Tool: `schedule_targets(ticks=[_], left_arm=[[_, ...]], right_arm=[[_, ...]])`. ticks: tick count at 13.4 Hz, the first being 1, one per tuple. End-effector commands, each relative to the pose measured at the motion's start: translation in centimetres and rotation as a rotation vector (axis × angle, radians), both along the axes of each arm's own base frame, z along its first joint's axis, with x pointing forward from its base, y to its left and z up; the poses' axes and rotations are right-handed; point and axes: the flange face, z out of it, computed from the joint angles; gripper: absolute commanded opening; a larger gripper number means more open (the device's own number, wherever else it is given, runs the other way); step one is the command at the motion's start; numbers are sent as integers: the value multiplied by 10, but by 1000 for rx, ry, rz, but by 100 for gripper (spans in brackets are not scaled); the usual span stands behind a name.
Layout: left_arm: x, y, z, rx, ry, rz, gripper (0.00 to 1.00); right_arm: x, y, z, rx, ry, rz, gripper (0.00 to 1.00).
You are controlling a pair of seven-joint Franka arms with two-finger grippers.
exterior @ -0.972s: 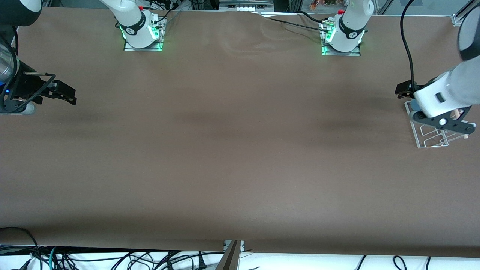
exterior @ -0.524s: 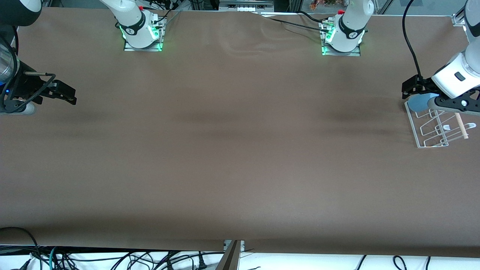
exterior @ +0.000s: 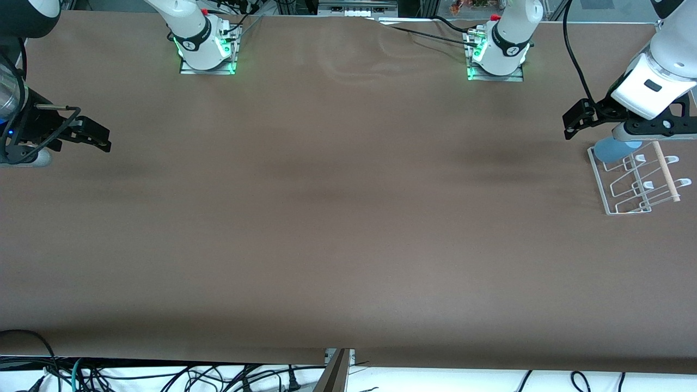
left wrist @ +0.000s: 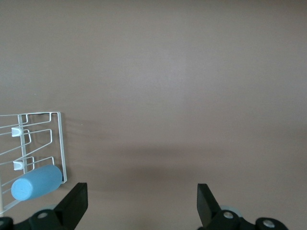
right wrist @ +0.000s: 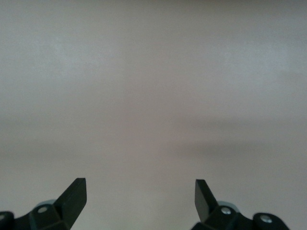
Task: Transfer cup to left arm and place on rack
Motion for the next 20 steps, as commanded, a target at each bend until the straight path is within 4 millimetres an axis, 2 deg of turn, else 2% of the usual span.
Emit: schedule_targets(ticks=[1, 5, 7, 8, 11, 12, 14, 15, 17, 20], left_arm=[[4, 4, -4, -30, -8, 28, 100], [12, 7, 5, -34, -28, 35, 100], [31, 9, 25, -44, -60, 28, 100], [30, 9, 31, -44, -42, 33, 100], [29, 8, 32, -44, -27, 35, 100], [28, -2, 27, -42, 5, 33, 100], [39, 8, 29, -30, 62, 69, 100], [42, 5, 33, -26, 77, 68, 100], [36, 6, 39, -31, 67, 80, 100], [36, -3, 37, -28, 68, 105, 100]], right_arm=[[1, -2, 5, -6, -10, 11, 100], [1, -2, 5, -6, -10, 12, 100], [1, -2, 5, -6, -10, 12, 100], [1, -2, 5, -6, -10, 12, 100], [1, -2, 5, -6, -10, 12, 100], [1, -2, 5, -6, -10, 12, 100], [1, -2, 5, -6, -10, 12, 100], [1, -2, 5, -6, -10, 12, 100], [1, -2, 5, -6, -9, 14, 100], [1, -2, 5, -6, -10, 12, 100]])
